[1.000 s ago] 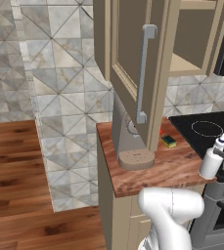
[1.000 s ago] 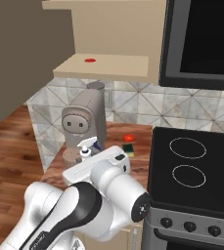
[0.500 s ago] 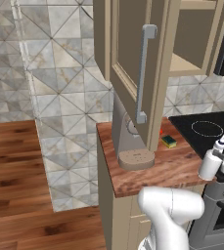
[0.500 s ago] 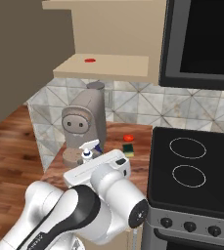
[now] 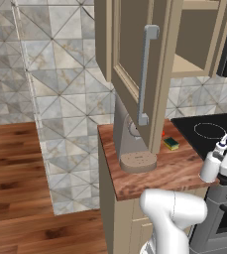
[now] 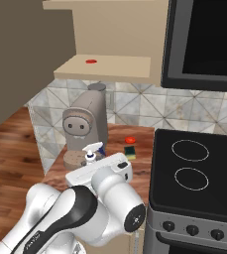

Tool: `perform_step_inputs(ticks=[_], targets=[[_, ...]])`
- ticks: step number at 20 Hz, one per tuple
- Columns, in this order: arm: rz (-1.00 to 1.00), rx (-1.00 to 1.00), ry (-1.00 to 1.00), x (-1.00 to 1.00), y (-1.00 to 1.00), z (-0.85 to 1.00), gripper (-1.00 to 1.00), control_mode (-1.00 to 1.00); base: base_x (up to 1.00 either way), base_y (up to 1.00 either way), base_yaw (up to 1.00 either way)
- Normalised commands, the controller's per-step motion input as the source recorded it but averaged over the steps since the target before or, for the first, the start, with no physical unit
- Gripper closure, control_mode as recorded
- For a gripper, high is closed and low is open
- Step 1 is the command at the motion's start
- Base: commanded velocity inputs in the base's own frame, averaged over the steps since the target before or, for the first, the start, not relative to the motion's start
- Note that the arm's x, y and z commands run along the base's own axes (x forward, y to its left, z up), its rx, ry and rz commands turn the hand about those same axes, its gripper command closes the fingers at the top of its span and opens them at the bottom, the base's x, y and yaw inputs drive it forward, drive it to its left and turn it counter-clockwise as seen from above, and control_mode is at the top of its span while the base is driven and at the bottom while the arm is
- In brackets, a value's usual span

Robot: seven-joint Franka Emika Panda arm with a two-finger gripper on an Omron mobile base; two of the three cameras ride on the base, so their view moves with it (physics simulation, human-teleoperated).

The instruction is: Pick the spray and sponge from the cabinet and place them on the counter.

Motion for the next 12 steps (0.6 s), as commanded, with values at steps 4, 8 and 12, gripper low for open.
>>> perform_step_inputs(ticks=[4,8,12], targets=[[-0.04,0.00,-0.02,0.14,-0.02,-0.07,1.00,-1.00,0.00,0.00,0.00],[-0.01,0.00,-0.04,0.14,-0.01,-0.08,1.00,-1.00,0.00,0.00,0.00],[0.00,0.00,-0.02,0.11,-0.04,-0.16,1.00,-1.00,0.00,0.00,0.00]])
